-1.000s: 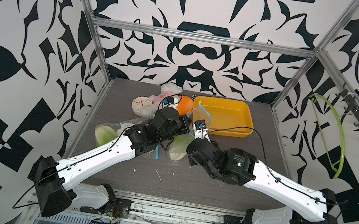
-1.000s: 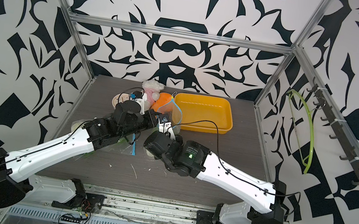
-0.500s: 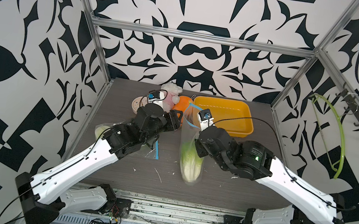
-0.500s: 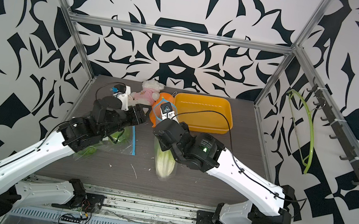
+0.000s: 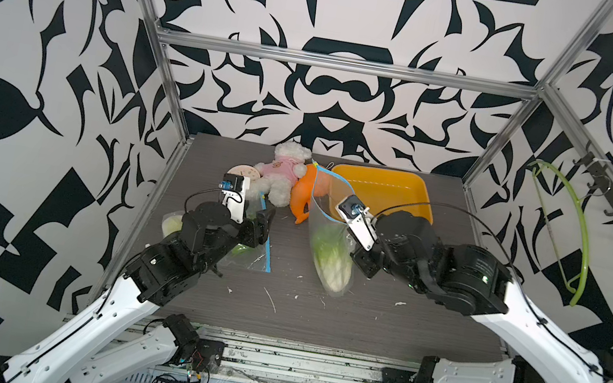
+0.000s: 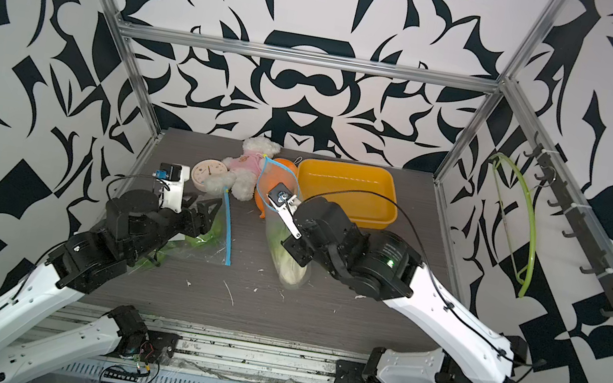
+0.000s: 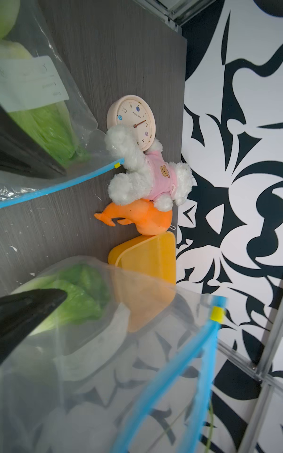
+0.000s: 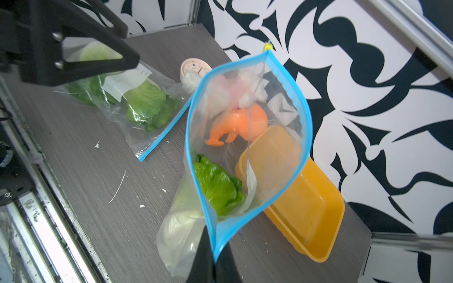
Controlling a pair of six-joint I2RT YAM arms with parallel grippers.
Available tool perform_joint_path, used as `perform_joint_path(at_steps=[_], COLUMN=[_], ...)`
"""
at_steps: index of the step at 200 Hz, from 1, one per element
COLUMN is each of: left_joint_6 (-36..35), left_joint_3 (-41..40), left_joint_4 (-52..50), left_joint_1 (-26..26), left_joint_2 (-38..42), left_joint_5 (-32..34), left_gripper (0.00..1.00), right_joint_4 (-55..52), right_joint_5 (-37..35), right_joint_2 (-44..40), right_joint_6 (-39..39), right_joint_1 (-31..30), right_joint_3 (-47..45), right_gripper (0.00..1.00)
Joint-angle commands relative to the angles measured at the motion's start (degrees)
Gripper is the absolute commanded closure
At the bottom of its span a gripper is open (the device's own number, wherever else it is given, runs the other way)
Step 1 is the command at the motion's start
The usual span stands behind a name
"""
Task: Put the chinese cabbages into a zipper bag and zip it
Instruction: Adjust the zipper food storage bag at the center of the board.
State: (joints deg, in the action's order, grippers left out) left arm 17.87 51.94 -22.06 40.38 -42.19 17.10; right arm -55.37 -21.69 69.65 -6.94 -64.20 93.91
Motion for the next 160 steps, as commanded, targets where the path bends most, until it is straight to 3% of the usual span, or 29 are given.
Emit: perform_joint_path(at_steps=[1, 47, 85, 126, 160], left_joint_6=[-9.0, -14.1, -15.2, -17.5, -20.3], left_joint_3=[-1.8, -10.8, -20.0, -22.8, -21.5], left_joint_4=[4.4, 9.8, 13.4, 11.4, 12.9], left_joint_1=[-0.5, -0.5, -0.5, -0.5, -0.6], left_joint_2=[2.9, 10.0, 17.7, 23.5, 19.3], left_joint_5=[-7.5, -16.4, -23.2, -24.2, -23.6], left_gripper=[0.27, 0.26, 0.26, 0.28, 0.31], right_joint_4=[4.2, 10.1, 11.4, 11.4, 11.8], right_joint_5=[4.0, 0.6, -0.6, 0.4, 0.8], right_joint_2=[-4.8, -10.8, -11.1, -14.1, -15.3], right_joint_6=[-8.7, -12.5, -11.8, -12.3, -12.7], right_joint_1=[0.1, 0.7, 2.9, 4.6, 5.0], right_joint_3=[-2.5, -16.2, -21.0, -23.4, -24.5], right_gripper=[1.00, 1.00, 1.00, 1.00, 1.00])
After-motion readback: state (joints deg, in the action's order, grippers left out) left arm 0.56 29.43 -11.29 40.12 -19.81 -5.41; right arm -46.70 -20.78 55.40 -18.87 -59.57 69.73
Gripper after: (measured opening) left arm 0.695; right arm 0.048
